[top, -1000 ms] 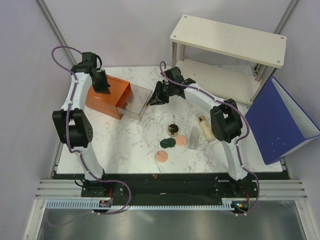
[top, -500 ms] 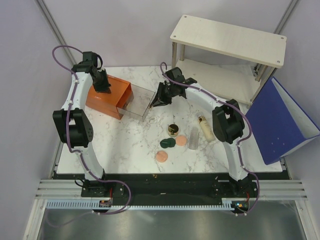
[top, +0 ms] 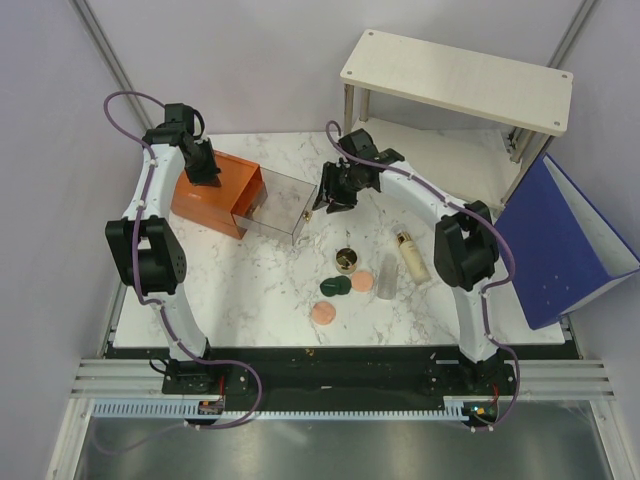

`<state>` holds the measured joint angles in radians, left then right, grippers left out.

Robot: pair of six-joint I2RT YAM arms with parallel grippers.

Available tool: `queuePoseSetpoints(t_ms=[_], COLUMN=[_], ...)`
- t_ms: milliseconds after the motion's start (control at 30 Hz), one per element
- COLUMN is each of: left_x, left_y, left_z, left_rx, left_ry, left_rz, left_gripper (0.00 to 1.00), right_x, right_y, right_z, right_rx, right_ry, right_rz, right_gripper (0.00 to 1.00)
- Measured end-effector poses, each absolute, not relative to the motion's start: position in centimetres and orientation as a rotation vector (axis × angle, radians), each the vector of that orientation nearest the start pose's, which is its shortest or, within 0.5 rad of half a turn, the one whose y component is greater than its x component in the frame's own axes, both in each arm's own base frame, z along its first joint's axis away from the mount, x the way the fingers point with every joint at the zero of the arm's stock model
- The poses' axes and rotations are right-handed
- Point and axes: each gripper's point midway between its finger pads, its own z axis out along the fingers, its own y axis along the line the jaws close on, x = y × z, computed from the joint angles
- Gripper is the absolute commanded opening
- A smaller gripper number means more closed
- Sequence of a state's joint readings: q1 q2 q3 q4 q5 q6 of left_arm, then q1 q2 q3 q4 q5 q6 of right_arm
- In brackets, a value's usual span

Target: Organize the makeup

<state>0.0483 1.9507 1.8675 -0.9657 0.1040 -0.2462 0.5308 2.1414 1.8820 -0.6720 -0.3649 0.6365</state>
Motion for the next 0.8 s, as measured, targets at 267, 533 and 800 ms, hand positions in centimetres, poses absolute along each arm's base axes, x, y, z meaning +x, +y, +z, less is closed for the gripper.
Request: queuePoseSetpoints(t_ms=[267, 533, 800], left_x=[45.7, 45.7, 45.7], left_y=[-0.6, -0.6, -0.7], left_z=[16.3, 16.4, 16.3], left_rx=[-0.349, -0.348, -0.347], left_ry=[2.603, 2.602, 2.602], left_rz=[-0.205, -0.207, -0.208], left_gripper=[0.02, 0.02, 0.02], right_x=[41.9, 40.5, 35.8], right_y=[30.4, 20.3, 12.8], right_z=[12.9, 9.8, 5.6], right_rx=[-0.019, 0.037, -0.035], right_ry=[2.668, 2.778, 2.916], right_rz=[0.755, 0.252, -0.202], right_gripper=[0.55, 0.59, 0.73])
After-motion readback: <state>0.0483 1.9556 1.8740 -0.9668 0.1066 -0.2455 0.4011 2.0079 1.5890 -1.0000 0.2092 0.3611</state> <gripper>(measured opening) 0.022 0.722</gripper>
